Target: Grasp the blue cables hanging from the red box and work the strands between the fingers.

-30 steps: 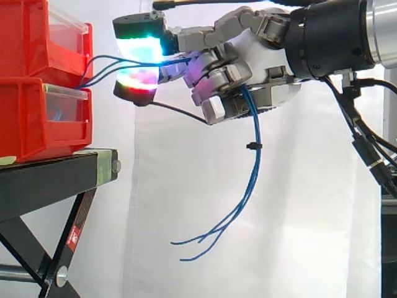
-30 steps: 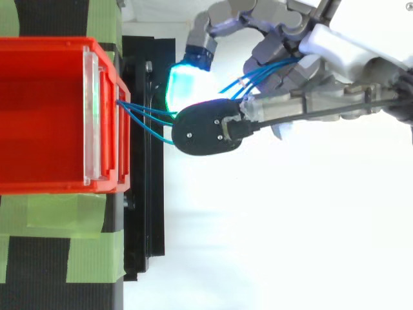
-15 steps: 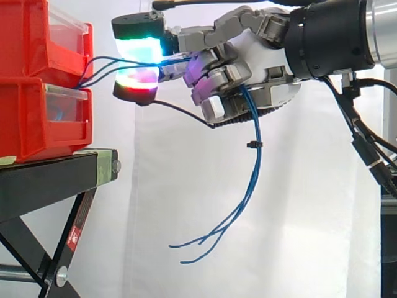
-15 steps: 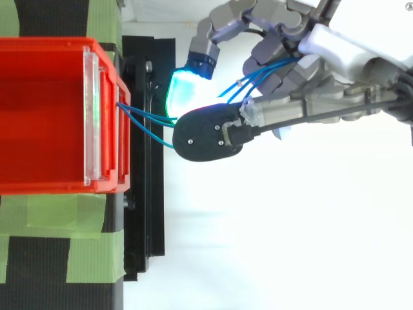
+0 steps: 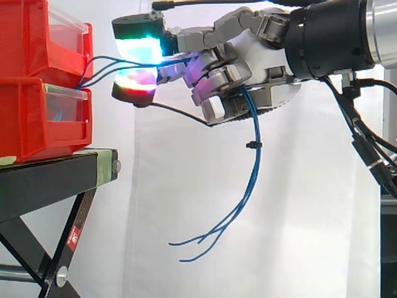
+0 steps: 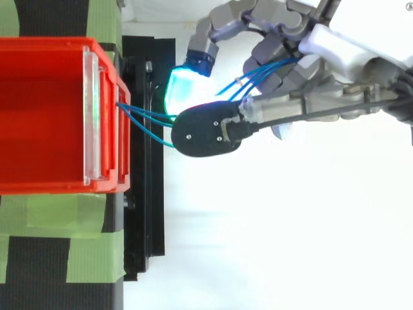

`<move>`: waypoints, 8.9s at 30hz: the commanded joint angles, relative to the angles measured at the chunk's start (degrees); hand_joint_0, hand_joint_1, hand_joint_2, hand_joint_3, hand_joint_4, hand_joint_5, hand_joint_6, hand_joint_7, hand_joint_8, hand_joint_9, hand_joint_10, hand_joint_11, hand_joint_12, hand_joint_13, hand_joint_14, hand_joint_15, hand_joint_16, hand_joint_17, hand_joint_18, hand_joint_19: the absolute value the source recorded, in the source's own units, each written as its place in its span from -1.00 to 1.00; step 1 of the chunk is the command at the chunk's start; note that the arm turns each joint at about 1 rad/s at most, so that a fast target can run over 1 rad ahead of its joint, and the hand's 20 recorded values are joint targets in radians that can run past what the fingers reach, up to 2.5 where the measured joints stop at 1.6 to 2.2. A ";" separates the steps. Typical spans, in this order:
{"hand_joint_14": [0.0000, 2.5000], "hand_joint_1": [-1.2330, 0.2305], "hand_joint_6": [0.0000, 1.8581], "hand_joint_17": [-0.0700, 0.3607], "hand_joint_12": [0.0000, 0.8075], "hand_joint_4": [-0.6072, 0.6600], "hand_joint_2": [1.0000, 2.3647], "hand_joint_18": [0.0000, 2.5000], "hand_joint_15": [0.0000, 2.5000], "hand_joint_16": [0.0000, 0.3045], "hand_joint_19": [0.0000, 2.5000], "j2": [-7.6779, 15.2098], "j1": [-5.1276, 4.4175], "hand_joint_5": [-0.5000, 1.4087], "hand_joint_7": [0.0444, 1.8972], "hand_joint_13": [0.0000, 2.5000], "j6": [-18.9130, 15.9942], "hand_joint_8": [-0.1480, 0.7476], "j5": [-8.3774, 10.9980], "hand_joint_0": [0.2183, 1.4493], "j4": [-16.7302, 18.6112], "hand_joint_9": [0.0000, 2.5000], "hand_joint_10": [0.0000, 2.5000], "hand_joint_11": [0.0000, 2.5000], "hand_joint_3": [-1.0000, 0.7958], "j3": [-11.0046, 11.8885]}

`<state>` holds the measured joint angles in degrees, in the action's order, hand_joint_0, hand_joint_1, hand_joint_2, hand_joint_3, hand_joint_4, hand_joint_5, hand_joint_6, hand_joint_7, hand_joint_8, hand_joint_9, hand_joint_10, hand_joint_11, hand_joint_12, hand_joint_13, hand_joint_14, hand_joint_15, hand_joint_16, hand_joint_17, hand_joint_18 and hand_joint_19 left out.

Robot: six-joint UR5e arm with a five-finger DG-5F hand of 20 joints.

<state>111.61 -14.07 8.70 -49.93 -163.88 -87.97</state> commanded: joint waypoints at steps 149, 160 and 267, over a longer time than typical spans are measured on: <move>1.00 -0.22 -0.52 0.13 0.46 0.34 -1.00 0.97 0.25 0.52 -0.42 0.10 -0.52 -0.10 0.35 0.48 3.08 0.44 5.55 -0.13 0.93 0.38 1.00 1.00 -1.00 0.00; 1.00 -0.24 -0.50 0.13 0.46 0.34 -1.00 0.97 0.25 0.52 -0.42 0.10 -0.79 -0.15 0.34 0.48 5.80 0.44 5.37 -0.15 -0.48 0.38 1.00 1.00 -1.00 0.00; 1.00 -0.04 0.40 0.13 0.46 0.51 -1.00 0.97 0.25 0.52 -0.42 0.01 -2.37 -0.27 0.20 0.48 4.04 0.44 5.72 0.10 7.96 0.38 1.00 1.00 -1.00 0.08</move>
<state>111.63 -16.48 12.68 -44.29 -157.94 -87.97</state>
